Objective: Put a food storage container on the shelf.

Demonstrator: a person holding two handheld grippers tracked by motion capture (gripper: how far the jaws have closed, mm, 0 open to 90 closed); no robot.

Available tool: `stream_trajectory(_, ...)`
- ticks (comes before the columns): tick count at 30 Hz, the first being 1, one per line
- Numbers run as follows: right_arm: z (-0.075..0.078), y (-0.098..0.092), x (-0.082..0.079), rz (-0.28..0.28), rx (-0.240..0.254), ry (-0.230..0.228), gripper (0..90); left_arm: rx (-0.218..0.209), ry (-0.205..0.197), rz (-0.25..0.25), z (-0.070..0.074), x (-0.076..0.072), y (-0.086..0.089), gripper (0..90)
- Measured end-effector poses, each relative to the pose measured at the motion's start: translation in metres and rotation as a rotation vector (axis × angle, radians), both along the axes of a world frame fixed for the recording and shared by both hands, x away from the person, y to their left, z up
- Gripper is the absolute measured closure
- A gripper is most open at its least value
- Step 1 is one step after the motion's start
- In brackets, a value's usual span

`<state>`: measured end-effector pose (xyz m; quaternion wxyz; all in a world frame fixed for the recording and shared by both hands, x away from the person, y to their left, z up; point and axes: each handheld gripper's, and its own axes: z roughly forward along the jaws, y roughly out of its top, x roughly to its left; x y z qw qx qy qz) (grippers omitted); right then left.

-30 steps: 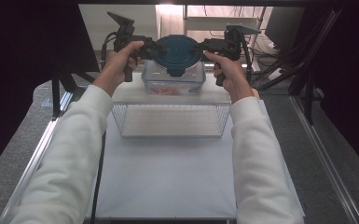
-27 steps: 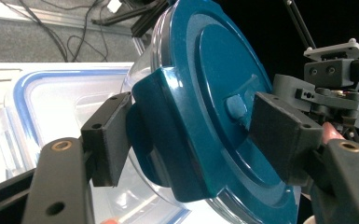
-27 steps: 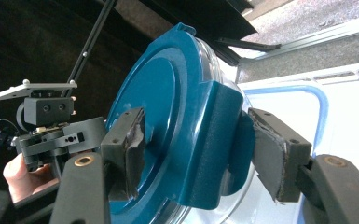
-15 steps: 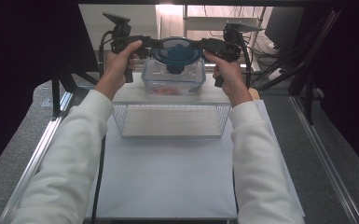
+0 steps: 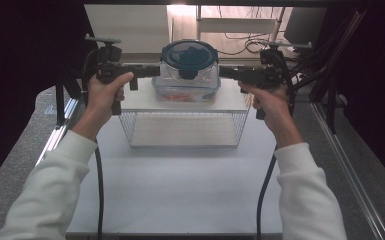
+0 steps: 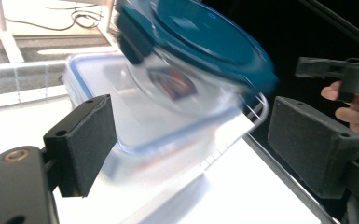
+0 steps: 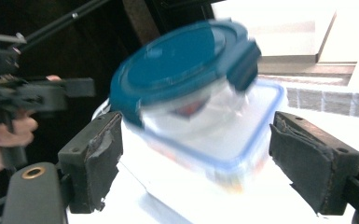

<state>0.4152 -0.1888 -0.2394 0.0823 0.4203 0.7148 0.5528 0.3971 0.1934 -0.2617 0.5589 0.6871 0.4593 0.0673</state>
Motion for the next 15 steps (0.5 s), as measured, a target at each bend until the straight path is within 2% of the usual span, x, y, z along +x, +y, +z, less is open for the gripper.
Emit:
stream_trajectory(5, -0.015, -0.016, -0.029, 0.019, 0.029, -0.04, 17.7, 0.043, -0.01, -0.034, -0.012, -0.03, -0.006, 14.1)
stream_trajectory(6, -0.02, -0.019, -0.034, 0.02, 0.04, -0.046, 17.7, 0.063, -0.014, -0.035, -0.017, -0.037, -0.007, 14.1)
stream_trajectory(8, -0.03, -0.023, -0.045, 0.026, 0.027, -0.057, 17.7, 0.085, -0.016, -0.046, -0.027, -0.049, -0.008, 14.0)
stream_trajectory(10, -0.042, -0.027, -0.056, 0.03, 0.008, -0.075, 17.7, 0.06, -0.003, -0.072, -0.039, -0.059, -0.006, 14.0)
stream_trajectory(11, -0.048, -0.029, -0.061, 0.031, 0.006, -0.077, 17.7, 0.06, -0.003, -0.072, -0.039, -0.059, -0.006, 14.0)
stream_trajectory(12, -0.055, -0.032, -0.065, 0.03, 0.007, -0.077, 17.7, 0.038, 0.019, -0.101, -0.051, -0.068, -0.004, 14.1)
stream_trajectory(13, -0.062, -0.035, -0.07, 0.026, 0.01, -0.07, 17.7, 0.026, 0.031, -0.115, -0.058, -0.072, -0.002, 14.1)
stream_trajectory(15, -0.08, -0.039, -0.08, 0.035, 0.025, -0.067, 17.8, 0.051, 0.027, -0.116, -0.073, -0.083, 0.001, 14.3)
